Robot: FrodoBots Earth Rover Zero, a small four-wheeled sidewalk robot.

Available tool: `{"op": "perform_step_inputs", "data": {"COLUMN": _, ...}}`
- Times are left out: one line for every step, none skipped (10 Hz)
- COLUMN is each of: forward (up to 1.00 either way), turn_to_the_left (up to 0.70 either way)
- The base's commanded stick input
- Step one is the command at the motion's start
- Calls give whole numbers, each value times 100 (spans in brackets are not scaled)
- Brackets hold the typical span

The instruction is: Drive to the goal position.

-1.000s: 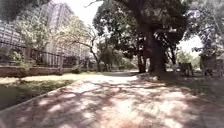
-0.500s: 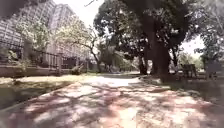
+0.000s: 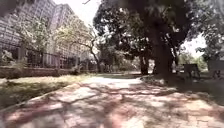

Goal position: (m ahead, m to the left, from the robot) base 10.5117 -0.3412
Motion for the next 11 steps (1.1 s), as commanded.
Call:
{"op": "perform_step_inputs", "data": {"forward": 70, "turn_to_the_left": 0}}
{"op": "perform_step_inputs", "data": {"forward": 70, "turn_to_the_left": 0}}
{"op": "perform_step_inputs", "data": {"forward": 70, "turn_to_the_left": 0}}
{"op": "perform_step_inputs", "data": {"forward": 70, "turn_to_the_left": 0}}
{"op": "perform_step_inputs", "data": {"forward": 70, "turn_to_the_left": 0}}
{"op": "perform_step_inputs", "data": {"forward": 70, "turn_to_the_left": 0}}
{"op": "perform_step_inputs", "data": {"forward": 70, "turn_to_the_left": 0}}
{"op": "perform_step_inputs", "data": {"forward": 70, "turn_to_the_left": 0}}
{"op": "perform_step_inputs", "data": {"forward": 70, "turn_to_the_left": 0}}
{"op": "perform_step_inputs", "data": {"forward": 70, "turn_to_the_left": 0}}
{"op": "perform_step_inputs", "data": {"forward": 70, "turn_to_the_left": 0}}
